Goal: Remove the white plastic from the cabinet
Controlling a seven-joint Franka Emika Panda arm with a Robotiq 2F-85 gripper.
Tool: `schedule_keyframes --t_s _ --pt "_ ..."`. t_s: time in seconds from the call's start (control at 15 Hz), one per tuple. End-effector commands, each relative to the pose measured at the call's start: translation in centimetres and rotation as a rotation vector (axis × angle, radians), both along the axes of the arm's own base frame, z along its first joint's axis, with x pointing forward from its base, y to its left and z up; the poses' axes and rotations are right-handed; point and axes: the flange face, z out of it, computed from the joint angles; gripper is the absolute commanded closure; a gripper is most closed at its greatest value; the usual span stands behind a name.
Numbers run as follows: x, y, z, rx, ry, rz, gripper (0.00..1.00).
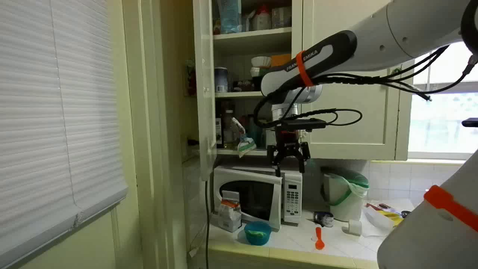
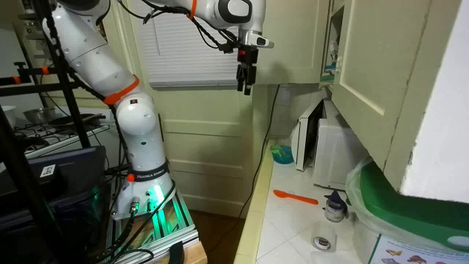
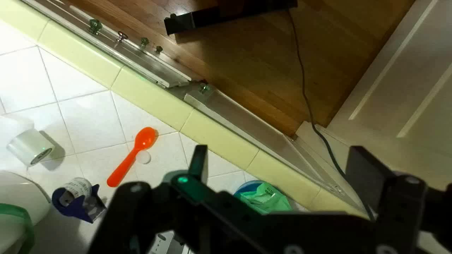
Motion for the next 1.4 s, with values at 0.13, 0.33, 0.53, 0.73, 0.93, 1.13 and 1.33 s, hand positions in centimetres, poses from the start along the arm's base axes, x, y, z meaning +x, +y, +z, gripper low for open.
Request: schedule_keyframes --t_s 0.13,0.33,0.53,0.73,0.93,1.13,1.33 --pt "0.0 0.0 0.1 0.000 0.001 0.000 0.00" --pt "1.2 0.0 0.4 -0.019 -0.043 -0.001 0.00" --pt "4.1 0.0 0.8 -0.062 -0.149 0.031 0.00" --pt "7.6 0.5 1.2 -0.122 -0.317 0.065 0.00" --pt "10.5 1.0 1.0 -0.195 -0.434 0.105 0.00" --pt "13.2 1.6 1.2 -0.238 -0.581 0.130 0.00" --pt "15.4 1.8 1.3 -0.249 -0.705 0.120 0.00"
